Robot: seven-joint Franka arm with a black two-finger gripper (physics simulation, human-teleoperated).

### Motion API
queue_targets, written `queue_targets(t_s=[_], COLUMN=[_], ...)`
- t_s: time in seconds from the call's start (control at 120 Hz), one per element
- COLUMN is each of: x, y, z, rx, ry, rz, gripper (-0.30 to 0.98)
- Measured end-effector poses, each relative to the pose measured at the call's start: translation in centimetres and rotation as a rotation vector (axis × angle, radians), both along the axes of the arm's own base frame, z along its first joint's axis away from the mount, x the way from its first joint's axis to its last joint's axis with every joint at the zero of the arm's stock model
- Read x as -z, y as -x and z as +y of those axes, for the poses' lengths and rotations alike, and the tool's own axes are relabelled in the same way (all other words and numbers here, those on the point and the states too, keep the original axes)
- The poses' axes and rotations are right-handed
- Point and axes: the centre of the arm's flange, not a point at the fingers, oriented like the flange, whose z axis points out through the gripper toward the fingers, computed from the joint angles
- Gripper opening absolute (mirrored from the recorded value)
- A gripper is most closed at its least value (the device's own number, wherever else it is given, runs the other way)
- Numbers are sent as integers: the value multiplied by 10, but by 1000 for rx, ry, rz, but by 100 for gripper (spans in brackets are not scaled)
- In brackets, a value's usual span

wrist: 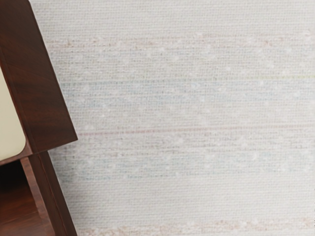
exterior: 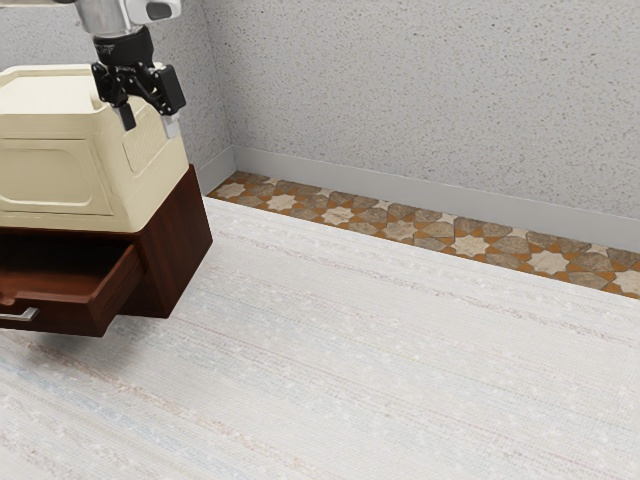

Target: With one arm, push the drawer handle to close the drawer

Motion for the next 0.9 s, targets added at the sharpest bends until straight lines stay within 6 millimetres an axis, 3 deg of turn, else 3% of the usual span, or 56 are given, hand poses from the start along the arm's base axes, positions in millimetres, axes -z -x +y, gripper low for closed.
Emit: queue_targets(t_s=[0.167,0.192,0.242,0.308,0.367,0.458,0.6,0.667,0.725,0.792,0.833,0.9], x=[-2,-21,-86,-136,-158,-164,-154,-156,-125,-67,-33,2], y=[0,3,20,48,68,77,76,96,123,145,160,181], z=[2,3,0,-11,-20,-33,-51,-56,-42,-25,-24,-26], rx=[0,-1,4,21,37,64,103,104,58,7,-14,-30], ry=[11,9,3,9,12,20,28,-7,-38,-61,-82,-110], rz=[-5,-41,-166,-254,-286,-281,-227,-207,-131,-43,-12,3], gripper=[69,69,69,69,69,69,69,68,68,68,69,69])
